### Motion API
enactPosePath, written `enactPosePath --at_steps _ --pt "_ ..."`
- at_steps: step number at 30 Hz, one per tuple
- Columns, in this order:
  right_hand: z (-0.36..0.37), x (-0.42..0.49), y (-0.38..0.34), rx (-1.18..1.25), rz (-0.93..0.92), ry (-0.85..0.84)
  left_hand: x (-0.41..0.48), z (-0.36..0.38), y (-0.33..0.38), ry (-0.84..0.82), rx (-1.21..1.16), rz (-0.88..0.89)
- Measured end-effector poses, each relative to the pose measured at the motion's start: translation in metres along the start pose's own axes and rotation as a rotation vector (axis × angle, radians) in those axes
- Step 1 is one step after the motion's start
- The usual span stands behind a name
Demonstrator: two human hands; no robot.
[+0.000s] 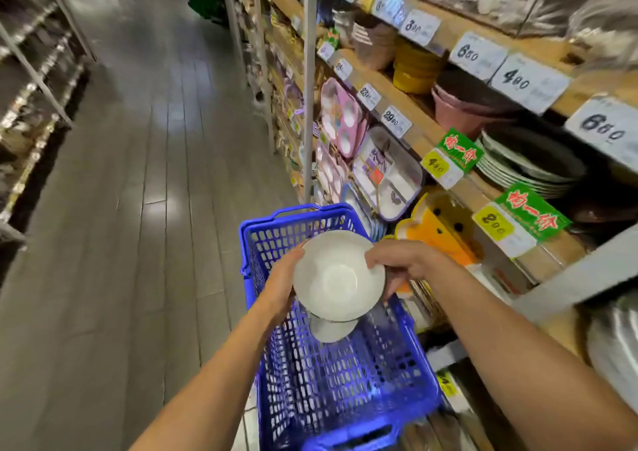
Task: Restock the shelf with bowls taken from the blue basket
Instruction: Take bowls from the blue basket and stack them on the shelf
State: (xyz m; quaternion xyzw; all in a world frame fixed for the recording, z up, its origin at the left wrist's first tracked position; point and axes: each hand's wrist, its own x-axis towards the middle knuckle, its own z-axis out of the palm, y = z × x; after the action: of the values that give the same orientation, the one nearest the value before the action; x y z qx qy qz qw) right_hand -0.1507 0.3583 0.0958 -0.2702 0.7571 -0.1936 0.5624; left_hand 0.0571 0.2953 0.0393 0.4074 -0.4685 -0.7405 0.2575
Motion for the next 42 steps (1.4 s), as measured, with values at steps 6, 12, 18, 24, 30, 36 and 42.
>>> enactPosePath --at_steps 6,12,18,24,30,36,42 --pt "-0.011 -0.08 -0.034 0.096 -0.139 0.054 -0.027 0.015 0.058 -0.086 -0.285 0.055" --pt "-0.001 -0.142 -0.038 0.2 -0.381 0.242 -0.063 0.039 0.108 -0.016 -0.433 0.081" --pt "0.028 -0.175 -0.039 0.637 -0.858 0.427 -0.101 0.074 0.159 -0.017 -0.482 0.176" --pt "0.023 -0.225 -0.05 0.985 -1.001 0.516 -0.145 0.115 0.187 -0.059 -0.472 0.295" --pt "0.007 -0.27 -0.026 1.066 -1.057 0.543 -0.178 0.154 0.193 -0.081 -0.438 0.412" --pt "-0.003 -0.311 -0.001 1.094 -1.025 0.693 -0.194 0.188 0.189 -0.235 -0.441 0.43" --pt "-0.008 -0.343 0.033 1.169 -1.03 0.873 -0.197 0.226 0.182 -0.455 -0.391 0.312"
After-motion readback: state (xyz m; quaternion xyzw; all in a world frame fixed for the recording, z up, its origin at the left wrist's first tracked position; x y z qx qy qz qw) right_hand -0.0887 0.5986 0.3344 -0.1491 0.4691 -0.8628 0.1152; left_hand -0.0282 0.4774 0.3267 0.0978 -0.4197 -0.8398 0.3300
